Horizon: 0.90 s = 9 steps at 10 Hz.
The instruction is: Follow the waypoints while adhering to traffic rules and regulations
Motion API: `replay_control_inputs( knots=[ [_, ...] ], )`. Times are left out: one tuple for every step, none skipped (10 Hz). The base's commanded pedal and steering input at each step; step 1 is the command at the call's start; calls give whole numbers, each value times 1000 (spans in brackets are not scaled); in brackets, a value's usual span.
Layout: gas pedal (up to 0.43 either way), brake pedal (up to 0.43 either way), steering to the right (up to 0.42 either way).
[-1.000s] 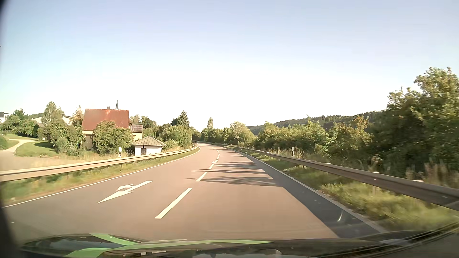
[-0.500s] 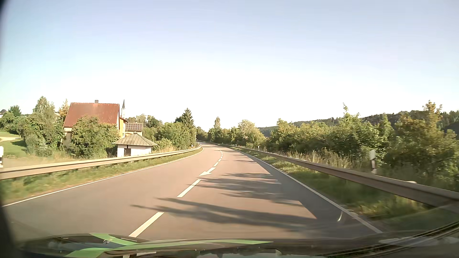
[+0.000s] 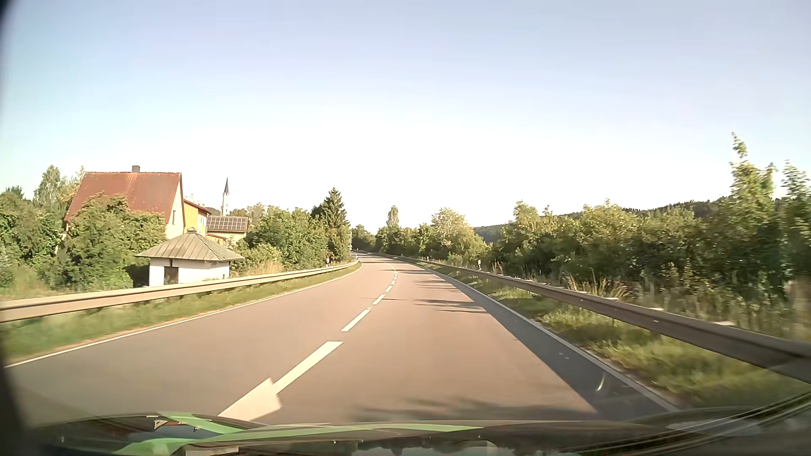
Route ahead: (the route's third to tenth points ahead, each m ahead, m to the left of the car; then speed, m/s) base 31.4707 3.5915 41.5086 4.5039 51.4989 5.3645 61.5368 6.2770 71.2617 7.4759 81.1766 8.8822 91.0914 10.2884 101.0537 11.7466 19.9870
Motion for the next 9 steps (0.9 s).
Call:
replay_control_inputs(
  knots=[
    [248,0,-9],
    [248,0,-12],
    [228,0,-14],
    [209,0,-14],
    [209,0,-14],
    [220,0,-14],
    [240,0,-14],
    [248,0,-13],
    [248,0,-11]
  ],
)
